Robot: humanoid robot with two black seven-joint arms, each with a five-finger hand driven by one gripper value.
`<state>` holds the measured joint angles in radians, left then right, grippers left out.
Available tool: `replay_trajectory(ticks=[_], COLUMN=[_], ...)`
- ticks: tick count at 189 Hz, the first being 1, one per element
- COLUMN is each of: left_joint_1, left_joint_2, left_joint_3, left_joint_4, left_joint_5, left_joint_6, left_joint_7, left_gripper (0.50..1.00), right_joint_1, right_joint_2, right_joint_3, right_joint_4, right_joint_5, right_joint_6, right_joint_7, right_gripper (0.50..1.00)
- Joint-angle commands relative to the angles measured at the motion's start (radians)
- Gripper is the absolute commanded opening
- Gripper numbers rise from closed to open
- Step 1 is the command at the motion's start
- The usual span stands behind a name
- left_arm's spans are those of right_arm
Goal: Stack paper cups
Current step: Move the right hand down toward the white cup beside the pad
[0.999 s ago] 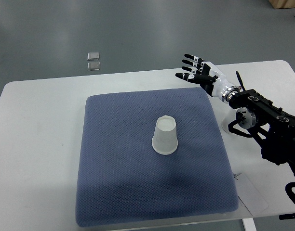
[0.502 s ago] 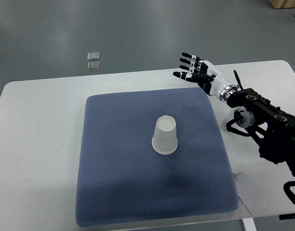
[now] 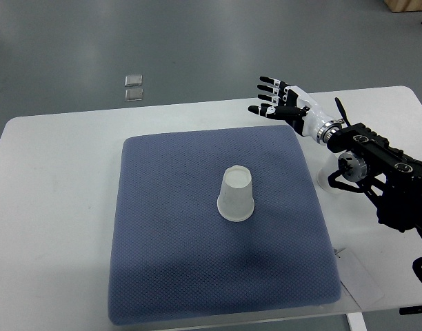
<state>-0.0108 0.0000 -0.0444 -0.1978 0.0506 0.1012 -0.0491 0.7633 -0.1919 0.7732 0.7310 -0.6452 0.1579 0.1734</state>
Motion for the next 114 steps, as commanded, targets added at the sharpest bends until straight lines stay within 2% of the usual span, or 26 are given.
replay_trajectory(ticks=[1, 58, 79, 114], left_joint_1=[0.0, 0.0, 0.0, 0.0], left_joint_2=[0.0, 0.0, 0.0, 0.0], left_joint_3=[0.0, 0.0, 0.0, 0.0], left_joint_4=[0.0, 0.0, 0.0, 0.0], left_joint_5=[0.0, 0.0, 0.0, 0.0], left_joint_6=[0.0, 0.0, 0.0, 0.0], left_joint_7=[0.0, 0.0, 0.0, 0.0], left_gripper=[1.0, 1.0, 1.0, 1.0], right_joint_1=[0.014, 0.133, 0.197, 0.246], right_joint_2=[-0.081, -0.337, -0.432, -0.509], right_joint_3=[-0.057, -0.285, -0.371, -0.43], right_joint_4=[0.042, 0.232, 0.315, 0.384], right_joint_5=[-0.082, -0.367, -0.459, -0.619], right_joint_6=[0.034, 0.068, 0.117, 0.193], right_joint_7=[0.0, -0.002, -0.002, -0.002], right_gripper=[0.915, 0.915, 0.915, 0.915])
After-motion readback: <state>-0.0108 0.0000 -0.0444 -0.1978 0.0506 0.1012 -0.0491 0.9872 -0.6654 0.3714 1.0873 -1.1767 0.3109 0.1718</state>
